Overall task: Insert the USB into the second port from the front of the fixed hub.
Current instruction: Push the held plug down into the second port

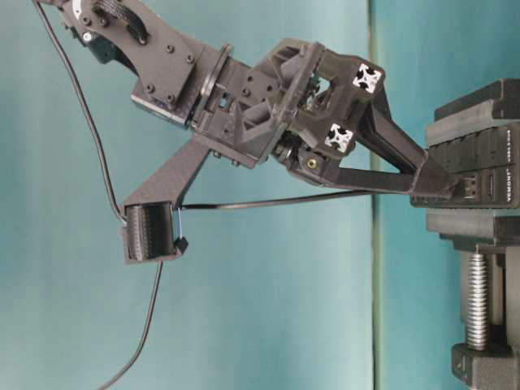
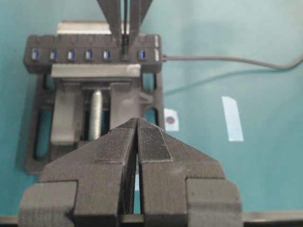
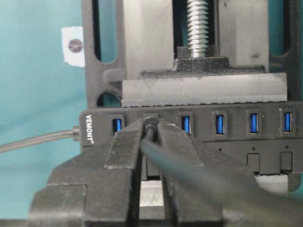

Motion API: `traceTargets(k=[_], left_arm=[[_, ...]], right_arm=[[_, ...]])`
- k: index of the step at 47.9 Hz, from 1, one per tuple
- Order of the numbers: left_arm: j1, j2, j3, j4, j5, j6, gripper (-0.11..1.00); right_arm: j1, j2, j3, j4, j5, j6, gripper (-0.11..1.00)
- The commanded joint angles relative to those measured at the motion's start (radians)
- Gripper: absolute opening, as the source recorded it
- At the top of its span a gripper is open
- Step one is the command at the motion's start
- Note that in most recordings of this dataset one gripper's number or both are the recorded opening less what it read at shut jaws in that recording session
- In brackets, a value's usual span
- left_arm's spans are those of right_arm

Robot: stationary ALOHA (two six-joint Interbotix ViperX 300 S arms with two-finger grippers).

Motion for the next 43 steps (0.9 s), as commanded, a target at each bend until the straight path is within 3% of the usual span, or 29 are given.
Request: traceTargets(k=[1,43], left_arm=[[-0.002,0.000,-0.009,0.003,-0.009,-0.002,0.00],[0.000,-0.002,-0.008,0.002,-0.011,-0.002,0.00]], right_arm=[[0.006,-0.006,-0.017,0.000,0.002,0.006,0.09],[0.012,0.012,0.006,0.002,0.034,0.009,0.09]])
